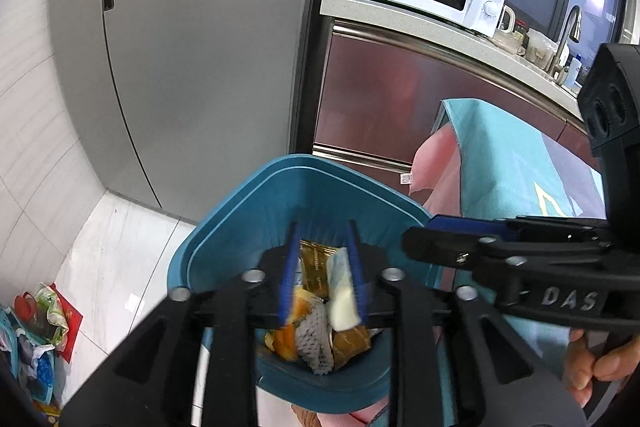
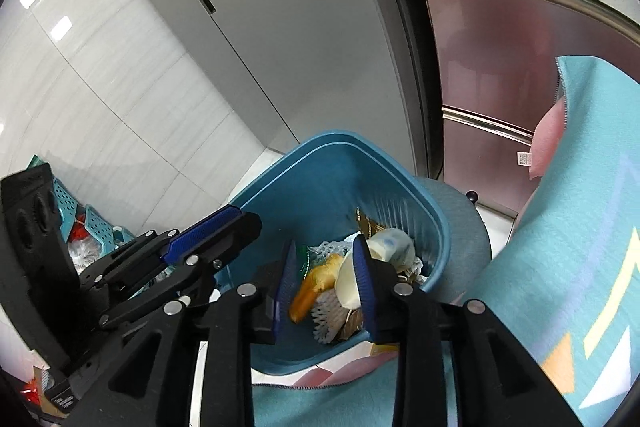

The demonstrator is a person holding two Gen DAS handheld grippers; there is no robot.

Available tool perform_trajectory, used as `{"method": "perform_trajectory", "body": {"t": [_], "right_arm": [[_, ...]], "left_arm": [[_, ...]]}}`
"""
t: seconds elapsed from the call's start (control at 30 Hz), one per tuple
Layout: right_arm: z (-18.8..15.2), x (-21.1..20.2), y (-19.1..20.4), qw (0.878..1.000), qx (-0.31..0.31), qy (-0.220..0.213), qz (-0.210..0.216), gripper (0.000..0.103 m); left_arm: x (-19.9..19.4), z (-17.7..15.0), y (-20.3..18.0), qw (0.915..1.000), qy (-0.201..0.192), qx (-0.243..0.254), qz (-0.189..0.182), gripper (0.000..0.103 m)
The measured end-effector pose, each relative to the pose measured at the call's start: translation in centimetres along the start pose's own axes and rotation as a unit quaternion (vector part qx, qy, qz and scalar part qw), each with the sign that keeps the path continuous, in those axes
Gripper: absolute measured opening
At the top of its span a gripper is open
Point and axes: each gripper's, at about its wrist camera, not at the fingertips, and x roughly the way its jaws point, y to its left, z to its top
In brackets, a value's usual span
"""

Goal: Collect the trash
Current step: 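Open both grippers to drop the orange peels into the bin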

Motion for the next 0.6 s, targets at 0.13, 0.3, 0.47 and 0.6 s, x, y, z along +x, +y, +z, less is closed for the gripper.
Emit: {"method": "perform_trajectory", "body": {"t": [0.13, 0.3, 0.47, 0.6], "right_arm": [[-0.6, -1.7, -0.3, 1.000, -0.003, -0.018, 0.001, 0.037], [-1.8, -4.9, -0.6, 0.998, -0.018, -0.054, -0.012, 0.058], [-3.9, -8.4, -1.0, 0.994, -0.032, -0.102, -0.039, 0.080], [-6.3, -11.5, -1.2, 0.986, -0.039, -0.146, -0.075, 0.090]], "left_arm": [[-1.4, -0.5, 0.0, 0.9999, -0.015, 0.001, 0.004, 0.053], [-4.6, -1.2, -0.7, 0.9985, -0.051, 0.018, 0.008, 0.077], [-8.2, -2.3, -2.1, 0.9946, -0.095, 0.038, 0.017, 0.098], [-10.8, -3.2, -3.9, 0.9918, -0.118, 0.045, 0.017, 0.098]]}}
